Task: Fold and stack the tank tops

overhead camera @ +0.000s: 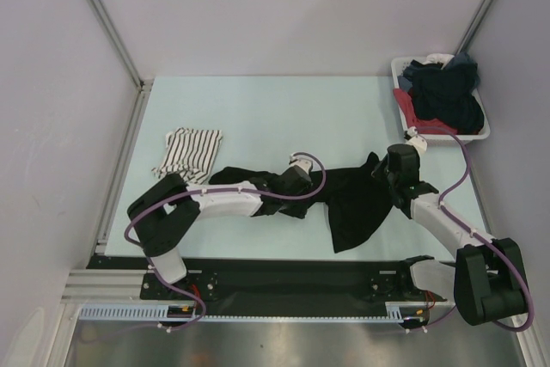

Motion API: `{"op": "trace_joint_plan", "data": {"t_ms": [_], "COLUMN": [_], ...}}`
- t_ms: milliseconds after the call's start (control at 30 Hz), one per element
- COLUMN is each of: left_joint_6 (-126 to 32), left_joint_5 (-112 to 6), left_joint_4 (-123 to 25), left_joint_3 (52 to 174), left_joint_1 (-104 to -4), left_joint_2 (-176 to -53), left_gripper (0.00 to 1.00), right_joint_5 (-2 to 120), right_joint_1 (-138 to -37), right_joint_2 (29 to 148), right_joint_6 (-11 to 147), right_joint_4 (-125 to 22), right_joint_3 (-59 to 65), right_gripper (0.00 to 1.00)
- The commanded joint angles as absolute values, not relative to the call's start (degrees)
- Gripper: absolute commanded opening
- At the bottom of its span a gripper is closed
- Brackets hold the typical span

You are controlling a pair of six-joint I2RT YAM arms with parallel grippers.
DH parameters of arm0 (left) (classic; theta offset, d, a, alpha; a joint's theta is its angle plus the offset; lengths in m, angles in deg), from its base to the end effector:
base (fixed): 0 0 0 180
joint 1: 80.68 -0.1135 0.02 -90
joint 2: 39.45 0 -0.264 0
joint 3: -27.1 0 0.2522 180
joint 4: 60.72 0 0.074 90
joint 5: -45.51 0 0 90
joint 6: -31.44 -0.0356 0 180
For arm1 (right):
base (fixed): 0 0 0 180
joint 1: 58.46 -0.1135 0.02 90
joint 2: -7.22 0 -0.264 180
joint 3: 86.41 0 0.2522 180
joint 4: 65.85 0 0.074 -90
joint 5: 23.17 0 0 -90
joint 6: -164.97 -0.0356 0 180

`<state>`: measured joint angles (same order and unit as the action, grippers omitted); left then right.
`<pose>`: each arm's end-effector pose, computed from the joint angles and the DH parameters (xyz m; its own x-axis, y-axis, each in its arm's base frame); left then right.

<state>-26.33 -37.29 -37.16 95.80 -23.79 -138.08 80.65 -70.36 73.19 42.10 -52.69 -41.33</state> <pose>0.1912 -0.2851 0.1608 -0.7929 0.2472 -0.5570 0.4344 0.8703 -0.2321 0.2347 0.0408 0.2039 -0.4637 0.4409 -0.7685 0.2918 0.8950 0.3373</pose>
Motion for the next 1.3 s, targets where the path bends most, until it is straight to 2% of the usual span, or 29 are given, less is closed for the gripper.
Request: {"op": "trace_joint_plan", "data": {"t_ms": [0, 33, 167, 267, 367, 533, 567, 633, 667, 733, 767, 833, 1033, 1167, 1267], "left_joint_6": [-24.02, -23.93, -24.19, -24.54, -25.07, -27.18, -27.96, -28.93, -29.20, -29.64, -29.64, -29.64, -29.64, -29.82, -29.64], "left_joint_5": [-31.05, -30.08, -27.79, -29.19, -30.34, -33.14, -35.85, -38.15, -39.29, -39.65, -40.09, -42.19, -46.95, -47.82, -48.79], "left_joint_4": [-33.44, -32.82, -29.82, -31.14, -31.76, -30.53, -30.44, -29.30, -28.86, -28.50, -28.59, -29.29, -30.70, -31.31, -32.72], "left_joint_3": [99.57, 100.01, 101.86, 100.02, 99.05, 97.38, 96.33, 95.53, 94.57, 93.43, 92.38, 91.49, 90.52, 89.74, 87.98], "left_joint_1": [-23.55, -23.55, -23.55, -23.55, -23.55, -26.96, -28.28, -32.66, -34.17, -38.02, -39.27, -43.03, -49.21, -49.30, -49.30], "left_joint_2": [-139.20, -140.16, -142.19, -141.75, -140.70, -132.29, -130.52, -125.18, -123.31, -118.49, -117.15, -114.08, -110.82, -110.72, -110.99], "left_gripper": [0.50, 0.48, 0.28, 0.20, 0.00, 0.00, 0.00, 0.00, 0.00, 0.00, 0.00, 0.00, 0.00, 0.00, 0.00], "right_joint_5": [80.54, 80.54, 80.63, 80.72, 80.80, 79.93, 78.97, 74.42, 72.73, 70.27, 70.34, 71.13, 72.80, 72.19, 70.79], "right_joint_1": [-70.32, -70.24, -70.24, -70.24, -70.24, -70.32, -70.24, -70.33, -70.33, -70.85, -71.37, -72.25, -74.46, -74.28, -74.37], "right_joint_2": [72.00, 71.99, 71.56, 71.38, 71.38, 71.64, 72.08, 74.00, 75.32, 79.96, 81.30, 82.80, 81.13, 82.89, 84.47], "right_joint_6": [42.09, 42.09, 42.18, 42.27, 42.36, 42.80, 43.75, 44.55, 44.90, 45.43, 45.61, 46.22, 47.46, 47.45, 47.81], "right_joint_4": [-52.88, -52.79, -52.62, -52.53, -52.44, -52.70, -53.40, -54.63, -55.85, -55.26, -53.34, -52.44, -53.76, -53.58, -53.76], "right_joint_3": [-39.25, -39.25, -39.34, -39.34, -39.42, -39.42, -39.34, -39.07, -38.64, -35.93, -34.60, -33.54, -35.20, -34.59, -34.06], "right_gripper": [0.03, 0.03, 0.03, 0.03, 0.03, 0.04, 0.06, 0.15, 0.25, 0.37, 0.49, 0.58, 0.53, 0.54, 0.50]}}
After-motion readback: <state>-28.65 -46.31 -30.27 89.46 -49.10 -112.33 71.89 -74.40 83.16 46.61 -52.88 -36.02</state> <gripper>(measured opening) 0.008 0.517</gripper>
